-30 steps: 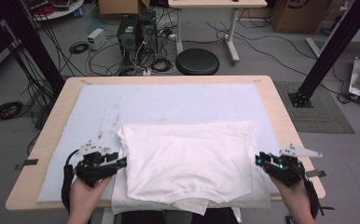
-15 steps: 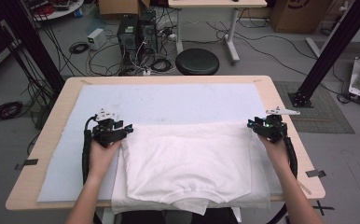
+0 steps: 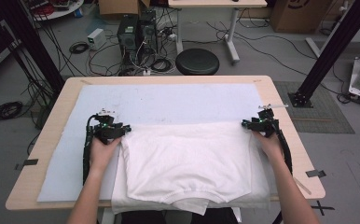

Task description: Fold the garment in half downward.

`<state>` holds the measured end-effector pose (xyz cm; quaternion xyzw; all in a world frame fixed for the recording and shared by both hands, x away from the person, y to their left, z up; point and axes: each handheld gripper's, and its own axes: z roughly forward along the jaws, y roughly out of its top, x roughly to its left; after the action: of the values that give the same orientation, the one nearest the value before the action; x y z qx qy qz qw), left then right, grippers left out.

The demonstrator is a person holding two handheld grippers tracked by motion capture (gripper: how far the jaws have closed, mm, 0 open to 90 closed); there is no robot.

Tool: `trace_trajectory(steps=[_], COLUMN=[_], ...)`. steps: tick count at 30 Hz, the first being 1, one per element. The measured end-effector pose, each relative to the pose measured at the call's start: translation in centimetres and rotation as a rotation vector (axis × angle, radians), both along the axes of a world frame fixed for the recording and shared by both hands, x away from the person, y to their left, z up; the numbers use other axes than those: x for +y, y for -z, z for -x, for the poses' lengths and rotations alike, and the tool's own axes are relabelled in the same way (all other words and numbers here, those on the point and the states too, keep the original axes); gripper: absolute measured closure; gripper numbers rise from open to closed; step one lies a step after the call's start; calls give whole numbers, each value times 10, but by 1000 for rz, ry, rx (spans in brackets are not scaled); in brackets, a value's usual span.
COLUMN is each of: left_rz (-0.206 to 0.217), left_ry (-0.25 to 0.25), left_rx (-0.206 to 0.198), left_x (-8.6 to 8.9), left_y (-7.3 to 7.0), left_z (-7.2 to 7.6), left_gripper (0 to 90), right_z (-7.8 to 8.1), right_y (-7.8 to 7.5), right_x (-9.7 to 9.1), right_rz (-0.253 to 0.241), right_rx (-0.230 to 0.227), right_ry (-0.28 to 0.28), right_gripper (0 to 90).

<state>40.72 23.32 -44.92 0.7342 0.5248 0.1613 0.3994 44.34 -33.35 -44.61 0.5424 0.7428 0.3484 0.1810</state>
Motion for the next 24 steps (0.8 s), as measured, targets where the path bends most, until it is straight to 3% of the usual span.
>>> trace_trajectory(steps=[1, 2, 4, 6, 10, 14, 15, 18, 24], left_rz=[-11, -19, -40, -59, -67, -76, -76, -60, -89], left_ry=[12, 14, 16, 19, 15, 12, 8, -5, -24], left_rx=[-2, -6, -18, -28, -40, -46, -59, -78, -99], left_x=[-1, -3, -5, -6, -5, -7, -8, -7, -11], left_y=[0, -1, -2, -3, -8, -12, -16, -23, -30], left_z=[1, 1, 1, 0, -6, -14, -21, -30, -51], left_gripper=[711, 794, 822, 833, 840, 840, 840, 840, 839], right_z=[0, 1, 3, 5, 4, 0, -5, -13, -32], right_y=[0, 0, -1, -2, -9, -17, -24, -30, -41], right_x=[-1, 0, 5, 8, 1, 2, 5, 6, 12], right_rz=[-15, -34, 10, 34, -14, -2, 8, 1, 16], right_rx=[6, 19, -8, -29, -72, -102, -128, -142, -170], right_ry=[-32, -64, -91, -97, -66, -64, -50, -30, 3], right_gripper=[740, 794, 849, 861, 868, 870, 870, 870, 870])
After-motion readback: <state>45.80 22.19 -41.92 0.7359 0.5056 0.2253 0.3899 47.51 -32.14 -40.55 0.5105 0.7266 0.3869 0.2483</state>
